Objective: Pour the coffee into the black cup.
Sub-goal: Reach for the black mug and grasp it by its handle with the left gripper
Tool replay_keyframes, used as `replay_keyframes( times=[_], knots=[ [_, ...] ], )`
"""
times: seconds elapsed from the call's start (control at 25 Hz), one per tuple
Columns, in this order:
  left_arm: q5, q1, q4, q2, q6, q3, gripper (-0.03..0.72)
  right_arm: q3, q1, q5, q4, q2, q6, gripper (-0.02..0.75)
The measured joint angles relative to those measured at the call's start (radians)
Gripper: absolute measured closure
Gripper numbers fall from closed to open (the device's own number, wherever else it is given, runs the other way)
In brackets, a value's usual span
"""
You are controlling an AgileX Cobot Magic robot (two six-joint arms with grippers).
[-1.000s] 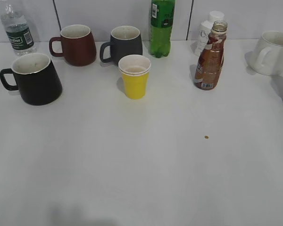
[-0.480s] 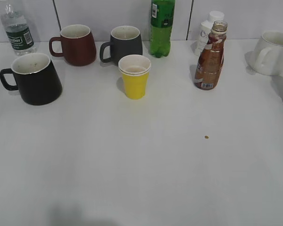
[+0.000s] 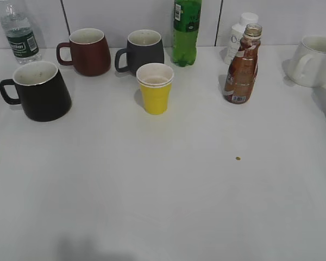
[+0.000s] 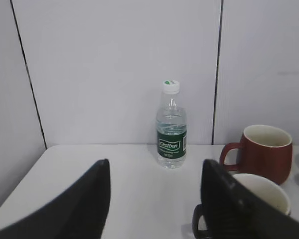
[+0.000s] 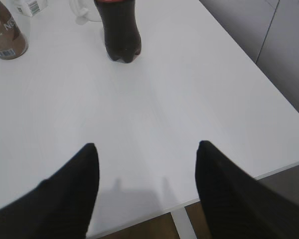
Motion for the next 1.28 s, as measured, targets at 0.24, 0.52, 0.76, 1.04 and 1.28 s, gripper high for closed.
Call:
replay_keyframes(
  times=[0.24,0.52,0.76,1.04,1.28],
  knots=[
    [-0.185,0.000,-0.006,0.187,-0.070,0.071,0.242,0.000,0.000,0.000,0.000,0.000,0.000,0.256],
    [-0.285,-0.028,-0.007,0.362,-0.137,0.071,0.242,0.000,0.000,0.000,0.000,0.000,0.000,0.256],
    [-0.456,-0.064,-0.003,0.556,-0.143,0.071,0.242,0.000,0.000,0.000,0.000,0.000,0.000,0.256],
    [-0.635,-0.066,0.071,0.741,-0.143,0.071,0.242,0.000,0.000,0.000,0.000,0.000,0.000,0.256],
    [-0.755,-0.066,0.129,0.869,-0.143,0.070,0.243,0.000,0.000,0.000,0.000,0.000,0.000,0.256]
  ],
)
